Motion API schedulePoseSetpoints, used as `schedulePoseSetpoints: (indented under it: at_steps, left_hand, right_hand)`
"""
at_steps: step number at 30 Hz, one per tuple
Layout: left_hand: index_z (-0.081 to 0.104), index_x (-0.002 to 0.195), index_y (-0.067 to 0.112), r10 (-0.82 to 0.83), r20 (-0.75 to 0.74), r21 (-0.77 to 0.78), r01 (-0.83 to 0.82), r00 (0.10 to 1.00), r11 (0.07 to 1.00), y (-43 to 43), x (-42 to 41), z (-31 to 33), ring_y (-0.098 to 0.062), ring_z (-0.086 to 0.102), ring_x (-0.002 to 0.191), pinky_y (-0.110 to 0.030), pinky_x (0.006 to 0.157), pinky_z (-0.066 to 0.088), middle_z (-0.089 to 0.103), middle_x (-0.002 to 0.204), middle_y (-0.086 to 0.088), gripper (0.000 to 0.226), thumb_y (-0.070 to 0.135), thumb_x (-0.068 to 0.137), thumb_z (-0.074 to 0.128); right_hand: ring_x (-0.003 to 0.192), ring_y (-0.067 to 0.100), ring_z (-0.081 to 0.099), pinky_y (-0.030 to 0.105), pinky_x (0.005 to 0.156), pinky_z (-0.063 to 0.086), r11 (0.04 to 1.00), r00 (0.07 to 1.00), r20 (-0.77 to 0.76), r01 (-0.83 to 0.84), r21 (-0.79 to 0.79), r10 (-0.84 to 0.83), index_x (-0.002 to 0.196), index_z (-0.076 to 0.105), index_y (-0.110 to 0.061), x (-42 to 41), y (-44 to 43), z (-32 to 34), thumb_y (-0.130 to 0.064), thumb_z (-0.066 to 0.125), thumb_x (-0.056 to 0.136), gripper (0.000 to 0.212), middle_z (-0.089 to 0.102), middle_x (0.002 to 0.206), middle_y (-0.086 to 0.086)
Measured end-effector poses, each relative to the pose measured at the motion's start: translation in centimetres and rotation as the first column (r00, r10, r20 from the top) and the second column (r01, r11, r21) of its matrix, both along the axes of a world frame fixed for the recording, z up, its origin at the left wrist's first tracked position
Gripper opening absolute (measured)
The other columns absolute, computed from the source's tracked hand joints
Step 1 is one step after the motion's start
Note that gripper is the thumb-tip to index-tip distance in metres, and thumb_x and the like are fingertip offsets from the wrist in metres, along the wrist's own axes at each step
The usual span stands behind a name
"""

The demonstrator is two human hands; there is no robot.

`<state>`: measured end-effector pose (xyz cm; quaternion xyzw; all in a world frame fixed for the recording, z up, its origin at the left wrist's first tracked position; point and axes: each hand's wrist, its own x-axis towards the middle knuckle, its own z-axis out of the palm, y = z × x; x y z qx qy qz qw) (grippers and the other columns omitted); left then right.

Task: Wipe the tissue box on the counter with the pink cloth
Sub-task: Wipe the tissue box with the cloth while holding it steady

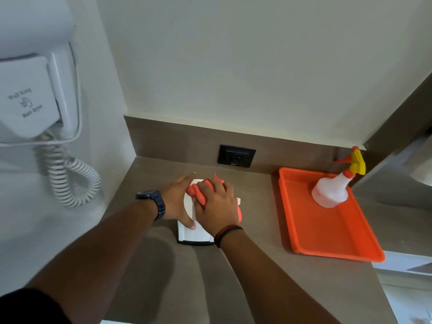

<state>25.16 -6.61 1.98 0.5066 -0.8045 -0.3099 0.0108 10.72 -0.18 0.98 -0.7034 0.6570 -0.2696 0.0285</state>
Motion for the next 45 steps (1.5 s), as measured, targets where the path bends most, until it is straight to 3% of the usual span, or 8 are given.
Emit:
schedulePoseSetpoints:
  at_steps: [3,13,18,25,30,34,39,45]
  left_hand:
    - [0.005,0.15,0.026,-0.007,0.026,-0.004,0.007,1.0,1.0,0.2,-0.2,0.1,-0.024,0.031,0.138,-0.041,0.109,0.037,0.017,0.158,0.001,0.143,0.05,0.039,0.093]
    - [0.038,0.13,0.034,0.014,-0.018,-0.063,-0.015,1.0,0.998,0.7,-1.0,0.5,-0.016,0.05,0.106,-0.037,0.091,0.048,0.043,0.126,0.01,0.11,0.049,0.035,0.09]
    - [0.038,0.13,0.031,0.099,0.009,-0.064,-0.098,0.995,0.993,1.3,-0.7,0.4,-0.017,0.051,0.103,-0.038,0.088,0.05,0.047,0.125,0.007,0.114,0.057,0.031,0.088]
    - [0.035,0.137,0.019,0.379,0.234,-0.078,-0.371,0.895,0.925,3.2,-4.6,0.6,-0.027,0.045,0.123,-0.044,0.1,0.044,0.046,0.134,-0.005,0.142,0.082,0.014,0.067]
    - [-0.005,0.15,0.027,-0.213,0.429,0.005,0.234,0.878,0.972,-0.5,-6.2,4.5,-0.032,-0.001,0.146,-0.052,0.119,0.009,0.002,0.161,-0.007,0.151,0.061,0.036,0.088]
    - [0.029,0.141,0.027,-0.419,0.521,0.096,0.437,0.743,0.894,-1.7,-7.2,5.6,-0.029,0.04,0.128,-0.052,0.102,0.041,0.044,0.138,-0.005,0.12,0.053,0.04,0.089]
    - [0.054,0.122,0.023,-0.059,0.531,-0.104,0.134,0.845,0.985,0.3,-7.6,5.4,-0.027,0.058,0.101,-0.035,0.079,0.048,0.061,0.12,-0.004,0.093,0.082,0.051,0.066]
    - [0.041,0.138,0.018,0.255,0.37,-0.065,-0.248,0.894,0.966,1.5,-7.9,5.2,-0.032,0.046,0.125,-0.038,0.093,0.039,0.045,0.144,-0.01,0.093,0.078,0.069,0.057]
  right_hand:
    - [0.098,0.017,0.057,0.035,0.084,0.056,0.978,0.997,-0.051,-0.071,-0.196,0.062,0.091,0.075,-0.018,-1.3,1.5,0.0,-0.023,0.083,0.072,0.021,0.075,0.092,0.001]
    - [0.107,0.034,0.061,0.043,0.094,0.048,0.988,0.998,0.051,0.023,0.151,-0.031,0.119,0.067,-0.02,-1.2,-2.0,1.0,-0.04,0.046,0.102,0.034,0.065,0.122,0.008]
    - [0.082,0.029,0.072,0.037,0.073,0.059,0.992,0.996,0.005,-0.083,-0.1,0.084,0.091,0.076,-0.015,-1.1,-0.2,0.5,-0.021,0.077,0.077,0.016,0.077,0.093,0.006]
    - [0.108,0.026,0.064,0.034,0.092,0.051,0.969,0.857,0.455,0.191,0.155,-0.242,0.121,0.068,-0.016,-5.4,2.0,-1.2,-0.024,0.063,0.093,0.029,0.068,0.119,0.008]
    - [0.097,0.026,0.066,0.041,0.085,0.055,0.932,0.718,0.598,0.32,0.17,-0.356,0.111,0.07,-0.014,-7.2,2.7,-0.6,-0.026,0.06,0.09,0.026,0.068,0.107,0.008]
    - [0.091,0.024,0.069,0.046,0.081,0.058,0.92,0.68,0.625,0.341,0.193,-0.383,0.112,0.068,-0.023,-8.0,3.5,-1.2,-0.041,0.055,0.085,0.035,0.068,0.104,0.005]
    - [0.099,0.024,0.067,0.045,0.088,0.056,0.881,0.58,0.672,0.393,0.264,-0.46,0.116,0.067,-0.02,-9.1,4.3,-1.8,-0.032,0.062,0.092,0.027,0.07,0.108,0.005]
    - [0.068,0.003,0.065,0.035,0.073,0.055,0.81,0.314,0.787,0.462,0.362,-0.531,0.065,0.058,-0.035,-8.7,4.4,-2.2,-0.033,0.066,0.093,0.028,0.064,0.061,-0.014]
